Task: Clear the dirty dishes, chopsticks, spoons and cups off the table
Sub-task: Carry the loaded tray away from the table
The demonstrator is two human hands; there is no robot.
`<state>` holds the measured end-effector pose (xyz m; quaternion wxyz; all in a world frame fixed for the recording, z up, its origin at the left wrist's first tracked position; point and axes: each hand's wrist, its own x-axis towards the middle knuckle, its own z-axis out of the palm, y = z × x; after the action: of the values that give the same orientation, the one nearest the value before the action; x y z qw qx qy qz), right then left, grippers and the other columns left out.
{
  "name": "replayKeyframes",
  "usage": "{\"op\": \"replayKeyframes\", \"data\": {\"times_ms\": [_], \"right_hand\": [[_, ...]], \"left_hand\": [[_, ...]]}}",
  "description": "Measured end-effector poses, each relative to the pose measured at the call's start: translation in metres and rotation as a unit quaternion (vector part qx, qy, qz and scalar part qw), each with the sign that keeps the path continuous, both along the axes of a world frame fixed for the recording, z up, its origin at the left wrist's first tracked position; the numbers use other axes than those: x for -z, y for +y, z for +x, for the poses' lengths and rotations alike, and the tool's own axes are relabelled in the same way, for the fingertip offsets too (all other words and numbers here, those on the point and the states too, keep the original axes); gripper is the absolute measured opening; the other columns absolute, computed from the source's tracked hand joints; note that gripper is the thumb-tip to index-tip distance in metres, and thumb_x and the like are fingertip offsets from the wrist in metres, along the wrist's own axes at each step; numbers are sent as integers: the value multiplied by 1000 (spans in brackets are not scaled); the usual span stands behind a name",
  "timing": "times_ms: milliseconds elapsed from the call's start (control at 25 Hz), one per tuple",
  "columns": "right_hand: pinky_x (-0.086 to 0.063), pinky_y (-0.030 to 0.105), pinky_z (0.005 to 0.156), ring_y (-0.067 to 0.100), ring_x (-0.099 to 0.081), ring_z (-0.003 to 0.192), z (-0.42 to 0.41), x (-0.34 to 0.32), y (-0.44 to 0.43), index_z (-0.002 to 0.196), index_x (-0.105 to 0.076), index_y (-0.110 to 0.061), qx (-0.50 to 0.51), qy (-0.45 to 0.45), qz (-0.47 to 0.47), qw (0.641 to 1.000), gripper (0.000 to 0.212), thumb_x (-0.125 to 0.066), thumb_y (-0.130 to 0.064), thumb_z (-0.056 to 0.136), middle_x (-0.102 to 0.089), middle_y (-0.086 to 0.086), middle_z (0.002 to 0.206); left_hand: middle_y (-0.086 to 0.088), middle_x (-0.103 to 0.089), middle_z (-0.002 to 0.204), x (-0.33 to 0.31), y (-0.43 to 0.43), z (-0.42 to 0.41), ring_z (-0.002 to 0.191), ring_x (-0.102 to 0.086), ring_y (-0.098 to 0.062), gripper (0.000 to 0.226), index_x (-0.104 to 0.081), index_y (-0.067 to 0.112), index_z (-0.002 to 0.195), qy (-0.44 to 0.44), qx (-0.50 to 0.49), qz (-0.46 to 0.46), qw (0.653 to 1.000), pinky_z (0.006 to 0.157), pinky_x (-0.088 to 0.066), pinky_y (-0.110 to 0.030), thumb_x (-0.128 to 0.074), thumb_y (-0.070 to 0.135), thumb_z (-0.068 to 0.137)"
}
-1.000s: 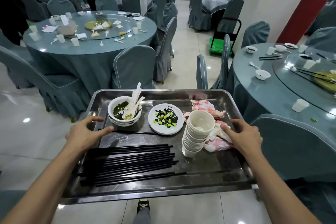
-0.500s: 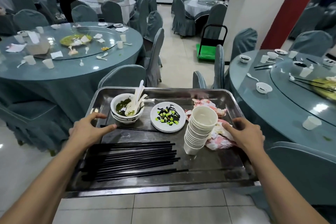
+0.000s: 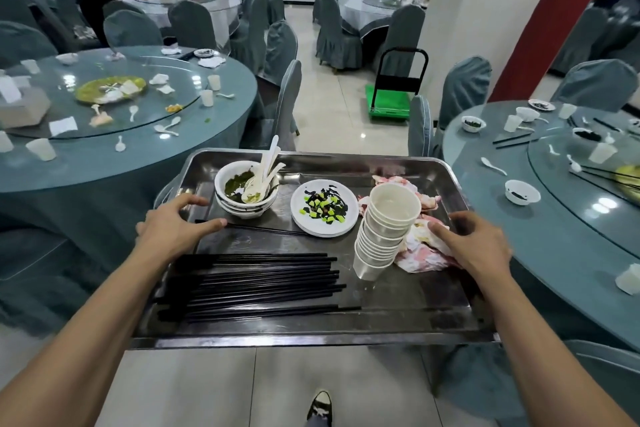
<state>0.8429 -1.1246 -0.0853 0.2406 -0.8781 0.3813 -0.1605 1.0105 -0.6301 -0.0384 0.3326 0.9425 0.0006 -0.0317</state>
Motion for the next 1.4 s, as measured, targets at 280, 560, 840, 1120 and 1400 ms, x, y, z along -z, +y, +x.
{"op": "replayKeyframes", "data": {"times_ms": [280, 560, 840, 1120, 1400], "right_hand": [[-47, 50, 102, 31, -59, 120, 120, -4, -56, 120, -65, -39, -9, -3, -3, 1000, 88, -48, -97, 56, -72, 1, 117], [-47, 51, 102, 31, -59, 120, 229, -17, -125, 122, -63, -41, 3, 2, 1, 1000, 91, -48, -100, 54, -72, 3, 117], [-46, 51, 102, 31, -58, 121, 339, -17, -161, 119, -64, -41, 17, 2, -4, 1000, 86, -50, -97, 57, -72, 0, 117], [-49, 50, 99, 32, -60, 116, 460, -11, -185, 117, -65, -41, 46, 4, -5, 999, 90, -45, -102, 54, -73, 2, 114], [-49, 50, 100, 30, -62, 116, 575, -14, -208, 120, -66, -41, 82, -17, 8, 996, 94, -47, -102, 51, -73, 2, 116]], "left_hand": [[-5, -64, 136, -8, -73, 120, 130, -53, -35, 56, -64, 43, 115, -39, 14, 0, 999, 112, -34, -57, -80, 68, 67], [-4, -65, 132, -17, -139, 234, 126, -54, -36, 70, -64, 46, 113, -33, 22, -16, 999, 111, -36, -56, -74, 83, 55], [1, -68, 120, -9, -178, 361, 116, -58, -33, 99, -64, 50, 104, -25, 28, -61, 997, 101, -47, -56, -54, 107, 24], [-3, -70, 118, -14, -219, 503, 113, -61, -30, 77, -64, 48, 98, -28, 56, -62, 996, 104, -45, -53, -61, 92, 35], [-1, -69, 115, -22, -255, 645, 111, -62, -28, 75, -64, 49, 98, -28, 89, -72, 993, 105, -45, -54, -63, 92, 36]]}}
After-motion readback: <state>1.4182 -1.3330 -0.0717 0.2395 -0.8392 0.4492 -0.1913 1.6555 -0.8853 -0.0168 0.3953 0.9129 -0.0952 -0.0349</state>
